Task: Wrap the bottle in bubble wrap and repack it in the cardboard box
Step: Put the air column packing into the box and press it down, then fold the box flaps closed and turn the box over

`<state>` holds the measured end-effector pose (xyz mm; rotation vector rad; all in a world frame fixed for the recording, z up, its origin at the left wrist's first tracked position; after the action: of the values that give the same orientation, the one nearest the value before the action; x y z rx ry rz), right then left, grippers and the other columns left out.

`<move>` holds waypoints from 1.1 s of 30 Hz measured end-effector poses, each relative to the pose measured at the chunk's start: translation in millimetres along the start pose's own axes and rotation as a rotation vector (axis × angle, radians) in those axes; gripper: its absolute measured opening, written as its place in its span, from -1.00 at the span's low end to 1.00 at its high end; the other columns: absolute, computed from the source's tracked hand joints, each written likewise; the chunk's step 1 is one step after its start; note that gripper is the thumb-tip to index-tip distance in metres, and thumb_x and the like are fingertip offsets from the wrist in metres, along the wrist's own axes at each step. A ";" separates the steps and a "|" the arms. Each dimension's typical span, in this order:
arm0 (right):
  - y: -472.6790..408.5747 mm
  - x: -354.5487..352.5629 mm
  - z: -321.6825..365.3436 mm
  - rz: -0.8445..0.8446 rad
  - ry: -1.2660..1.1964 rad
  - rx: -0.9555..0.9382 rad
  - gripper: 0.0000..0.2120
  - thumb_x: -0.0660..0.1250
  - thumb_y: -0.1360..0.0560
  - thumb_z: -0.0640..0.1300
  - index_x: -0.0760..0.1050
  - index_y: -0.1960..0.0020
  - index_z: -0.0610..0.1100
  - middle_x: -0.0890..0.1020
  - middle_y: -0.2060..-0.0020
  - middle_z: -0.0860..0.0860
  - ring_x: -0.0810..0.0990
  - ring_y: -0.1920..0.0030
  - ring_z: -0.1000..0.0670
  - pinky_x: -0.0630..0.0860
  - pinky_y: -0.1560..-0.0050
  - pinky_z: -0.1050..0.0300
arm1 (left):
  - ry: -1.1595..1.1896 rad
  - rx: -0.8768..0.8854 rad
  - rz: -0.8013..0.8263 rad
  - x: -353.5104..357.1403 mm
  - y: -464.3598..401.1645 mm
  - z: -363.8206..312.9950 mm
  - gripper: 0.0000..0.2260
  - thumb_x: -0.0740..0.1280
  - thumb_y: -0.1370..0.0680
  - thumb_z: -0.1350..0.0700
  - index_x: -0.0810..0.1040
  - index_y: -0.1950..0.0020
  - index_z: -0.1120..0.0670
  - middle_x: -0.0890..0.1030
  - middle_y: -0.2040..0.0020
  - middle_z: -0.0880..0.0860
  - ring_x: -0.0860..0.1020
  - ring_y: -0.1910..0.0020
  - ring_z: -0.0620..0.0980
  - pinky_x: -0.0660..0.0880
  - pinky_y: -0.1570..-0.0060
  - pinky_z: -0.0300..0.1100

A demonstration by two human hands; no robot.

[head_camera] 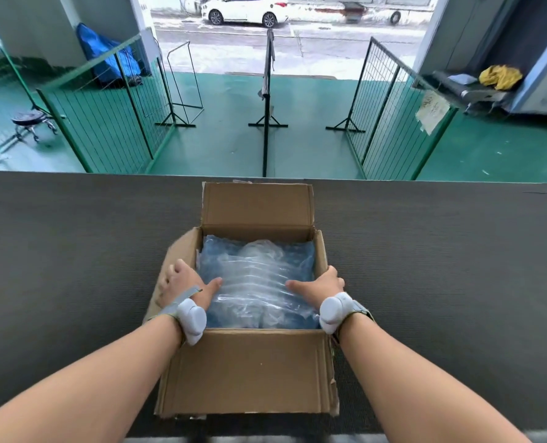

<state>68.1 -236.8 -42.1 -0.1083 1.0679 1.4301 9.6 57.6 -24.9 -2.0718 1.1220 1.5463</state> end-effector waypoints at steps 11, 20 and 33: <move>8.8 -76.7 7.7 -0.290 0.115 -0.094 -0.29 0.40 -0.43 0.12 0.30 -0.49 -0.10 0.42 -0.45 -0.13 0.40 -0.43 -0.26 0.40 -0.40 -0.15 | 0.274 0.432 0.183 21.9 46.2 -120.3 -0.91 0.35 -0.52 0.10 0.62 0.01 0.01 0.69 0.06 0.01 0.63 0.00 0.06 0.51 0.05 -0.18; -0.9 -106.8 -42.5 -0.096 -0.066 0.092 -0.22 0.38 -0.55 0.18 0.20 -0.49 -0.33 0.54 -0.39 -0.22 0.55 -0.37 -0.23 0.45 -0.22 0.06 | 0.316 0.361 0.408 62.6 53.5 -153.4 -0.92 0.37 -0.50 0.10 0.55 0.20 0.01 0.67 0.09 0.08 0.61 0.04 0.08 0.55 -0.02 -0.13; 35.0 -58.3 72.2 0.058 -0.090 -0.252 -0.36 -0.01 -0.66 0.26 0.61 -0.15 -0.24 0.68 -0.09 -0.15 0.60 -0.10 -0.20 0.46 -0.11 0.02 | 0.506 0.222 0.232 23.4 11.1 -101.6 -0.84 0.35 -0.49 0.19 0.57 0.25 -0.02 0.62 0.16 0.07 0.56 0.08 0.14 0.52 -0.05 -0.11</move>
<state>89.4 -226.0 54.1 -0.1929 0.8199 1.6028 70.8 -25.7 -7.4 -2.2990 1.6740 0.9368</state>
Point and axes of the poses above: each hand's wrist, its own y-axis away from the middle knuckle, its own x-axis out of the palm, z = x × y, the point moved 6 cm from there along -y, towards the middle knuckle
